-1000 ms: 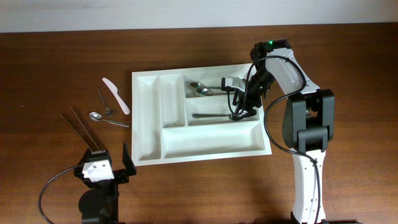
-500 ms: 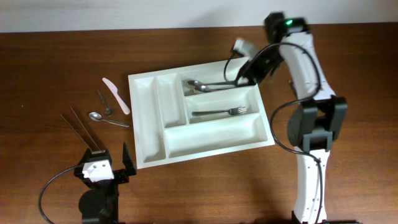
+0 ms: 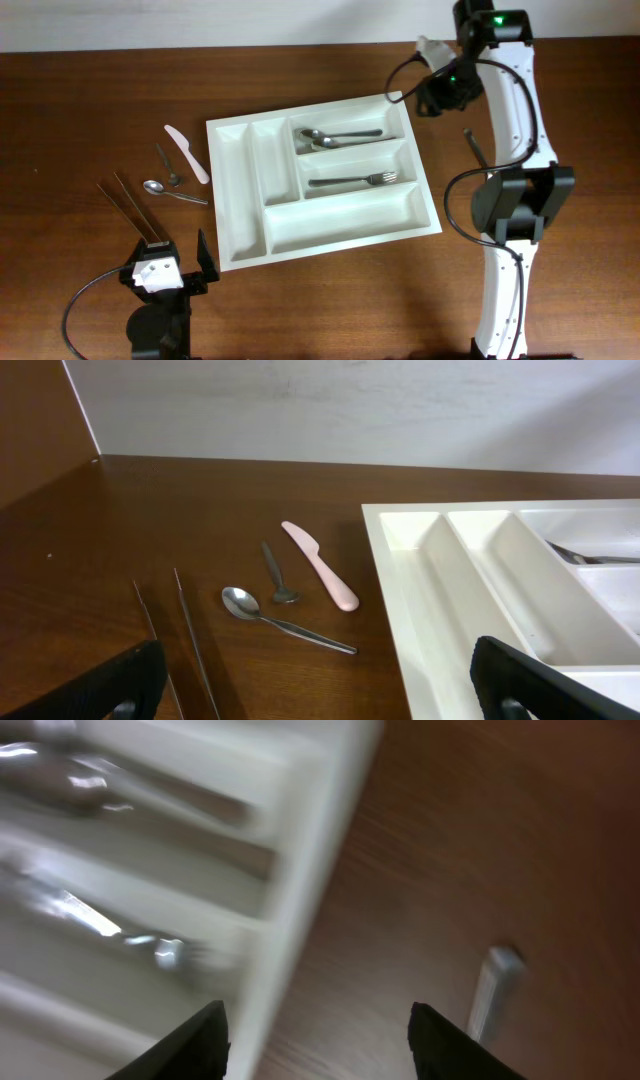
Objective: Pack container
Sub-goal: 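Return the right gripper and grasp the remaining fork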
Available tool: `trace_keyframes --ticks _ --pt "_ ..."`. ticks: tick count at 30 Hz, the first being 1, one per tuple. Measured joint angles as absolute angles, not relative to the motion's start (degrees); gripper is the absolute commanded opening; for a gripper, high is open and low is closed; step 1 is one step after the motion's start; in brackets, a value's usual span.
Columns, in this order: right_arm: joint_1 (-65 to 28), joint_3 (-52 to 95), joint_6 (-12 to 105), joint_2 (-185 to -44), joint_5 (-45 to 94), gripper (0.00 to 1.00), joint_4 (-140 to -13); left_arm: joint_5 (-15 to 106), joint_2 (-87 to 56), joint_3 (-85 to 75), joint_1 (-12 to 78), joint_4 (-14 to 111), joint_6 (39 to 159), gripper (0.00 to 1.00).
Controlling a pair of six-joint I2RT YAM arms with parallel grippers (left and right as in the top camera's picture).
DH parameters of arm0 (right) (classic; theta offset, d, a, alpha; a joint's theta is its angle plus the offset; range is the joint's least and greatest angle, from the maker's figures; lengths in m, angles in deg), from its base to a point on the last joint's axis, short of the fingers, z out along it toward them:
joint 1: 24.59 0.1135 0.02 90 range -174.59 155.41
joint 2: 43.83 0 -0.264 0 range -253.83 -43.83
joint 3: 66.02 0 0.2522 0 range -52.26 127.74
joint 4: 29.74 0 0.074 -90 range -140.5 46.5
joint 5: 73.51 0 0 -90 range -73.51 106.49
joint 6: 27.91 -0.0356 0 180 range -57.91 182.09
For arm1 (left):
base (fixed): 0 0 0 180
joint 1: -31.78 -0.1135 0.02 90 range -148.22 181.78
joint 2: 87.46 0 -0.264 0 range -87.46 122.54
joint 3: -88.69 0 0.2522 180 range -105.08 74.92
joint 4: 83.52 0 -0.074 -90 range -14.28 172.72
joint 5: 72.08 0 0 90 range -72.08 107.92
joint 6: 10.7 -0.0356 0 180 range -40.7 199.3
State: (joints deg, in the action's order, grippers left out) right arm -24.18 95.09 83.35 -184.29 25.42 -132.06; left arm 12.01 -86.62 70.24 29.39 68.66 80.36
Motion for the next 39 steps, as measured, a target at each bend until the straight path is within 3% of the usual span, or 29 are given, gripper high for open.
trace_keyframes --ticks 11,22,37,39 --pt "-35.4 86.8 72.6 -184.3 16.5 0.54 -135.2 12.0 -86.6 70.2 29.4 68.7 80.4 0.99" --pt "-35.1 76.8 72.7 -184.3 14.3 0.54 -130.9 12.0 -86.6 70.2 29.4 68.7 80.4 0.99" --pt "-36.2 68.7 74.4 -184.3 15.4 0.48 -122.5 12.0 -86.6 70.2 29.4 68.7 80.4 0.99" --pt "-36.2 68.4 75.2 -184.3 15.5 0.44 -122.2 12.0 -86.6 70.2 29.4 68.7 80.4 0.99"
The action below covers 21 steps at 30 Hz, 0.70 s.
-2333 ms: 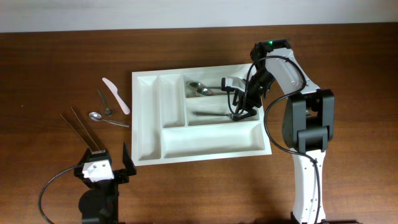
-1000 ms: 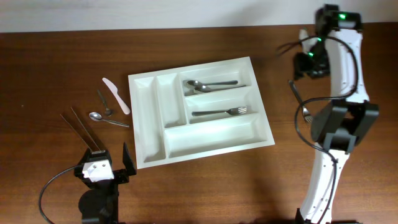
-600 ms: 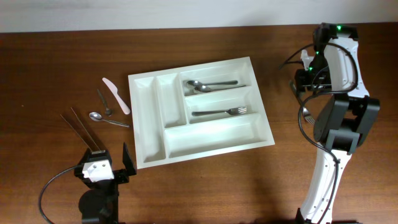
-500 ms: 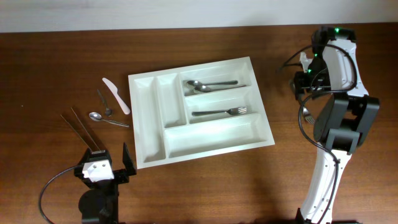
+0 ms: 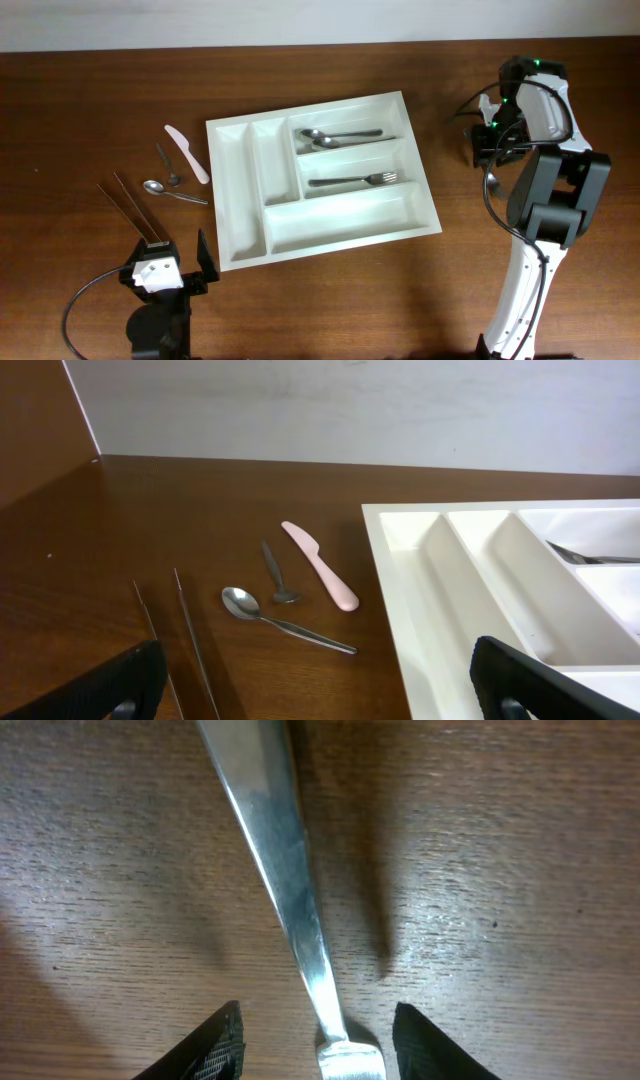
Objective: Pack container
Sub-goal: 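Return the right gripper and grasp the remaining fork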
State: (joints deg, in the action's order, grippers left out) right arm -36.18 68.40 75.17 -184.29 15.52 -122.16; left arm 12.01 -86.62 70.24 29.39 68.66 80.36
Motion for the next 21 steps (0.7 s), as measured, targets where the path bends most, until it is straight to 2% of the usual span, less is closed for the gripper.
trace_keyframes --ticks 10,13,21 --pt "-36.2 65.2 76.7 -184.2 15.8 0.16 -119.8 12.0 -86.6 70.2 29.4 68.7 80.4 0.99" --pt "-36.2 64.2 77.0 -183.6 15.4 0.04 -119.0 12.0 -86.6 70.2 29.4 68.7 80.4 0.99" --pt "-36.2 63.1 77.1 -183.0 15.5 0.04 -117.8 12.0 -86.6 70.2 29.4 68.7 80.4 0.99"
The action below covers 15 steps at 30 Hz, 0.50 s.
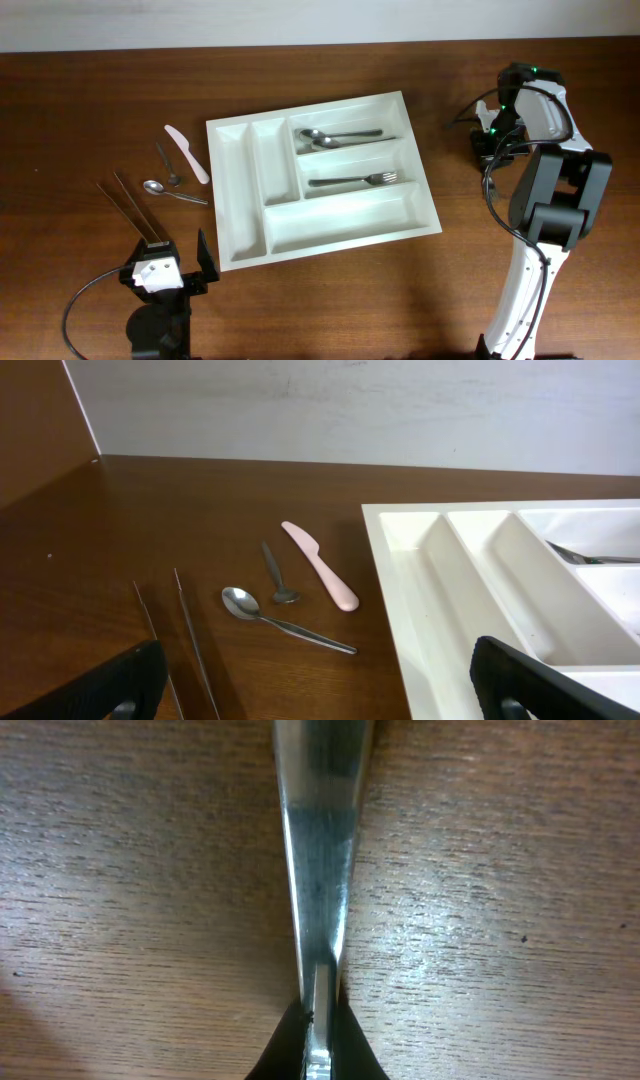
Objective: Pack container
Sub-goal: 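Return the right gripper and grasp the remaining fork, then carry the fork over the tray toward the middle compartment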
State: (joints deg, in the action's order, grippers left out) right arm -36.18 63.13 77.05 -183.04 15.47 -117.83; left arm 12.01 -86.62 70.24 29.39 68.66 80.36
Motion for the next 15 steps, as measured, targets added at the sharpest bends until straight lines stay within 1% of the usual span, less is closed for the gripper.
trace_keyframes --ticks 8,15 --pt "-36.1 65.5 77.1 -183.3 16.4 0.04 -117.8 12.0 -86.6 70.2 29.4 68.7 80.4 0.99" --pt "-35.3 80.4 77.1 -184.2 19.9 0.04 -125.1 12.0 -86.6 70.2 29.4 68.7 80.4 0.99"
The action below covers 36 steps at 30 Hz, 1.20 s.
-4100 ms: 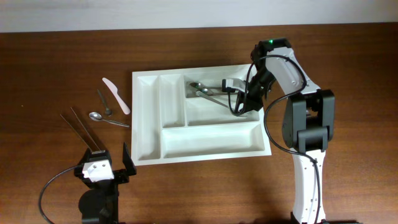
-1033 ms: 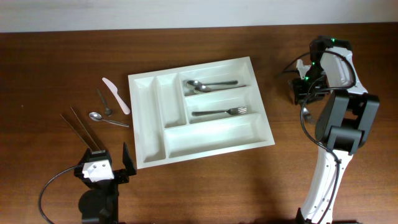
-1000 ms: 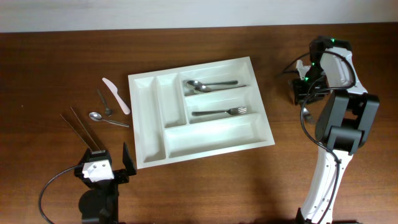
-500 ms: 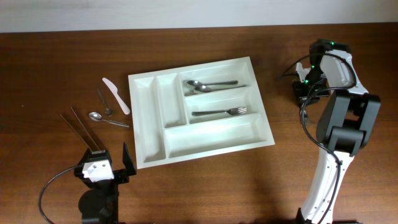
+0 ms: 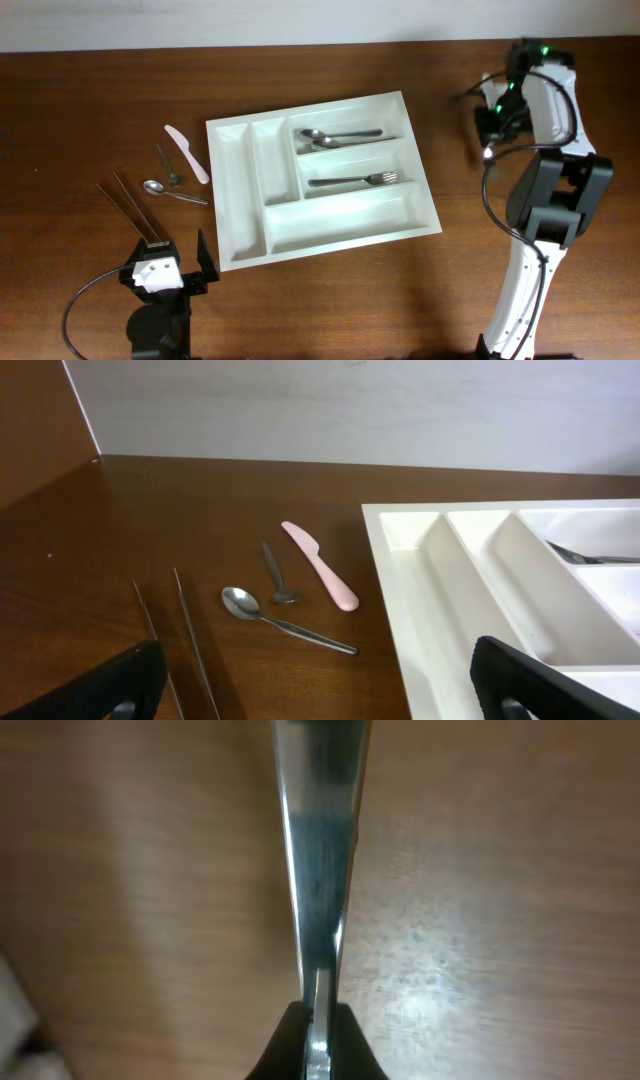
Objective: Pack container
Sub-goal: 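Carry the fork over the tray toward the middle compartment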
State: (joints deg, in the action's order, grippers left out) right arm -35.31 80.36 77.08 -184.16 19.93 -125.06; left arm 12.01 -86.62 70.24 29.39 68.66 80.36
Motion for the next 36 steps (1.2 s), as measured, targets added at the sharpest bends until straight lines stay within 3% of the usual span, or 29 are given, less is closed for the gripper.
trace_keyframes --ticks 12,21,28,36 --pt "-25.5 94.2 93.2 -184.2 30.1 0.04 -136.3 12.0 -86.6 70.2 29.4 68.7 80.4 0.99" --pt "-14.9 94.0 122.1 -184.2 38.1 0.04 -140.5 12.0 -86.6 70.2 29.4 68.7 80.4 0.99" --pt "-10.6 86.9 143.7 -184.2 39.8 0.04 -137.4 12.0 -86.6 70.2 29.4 68.7 80.4 0.99" --pt "-10.6 75.4 150.1 -184.2 40.0 0.04 -131.6 12.0 -86.6 70.2 29.4 68.7 80.4 0.99"
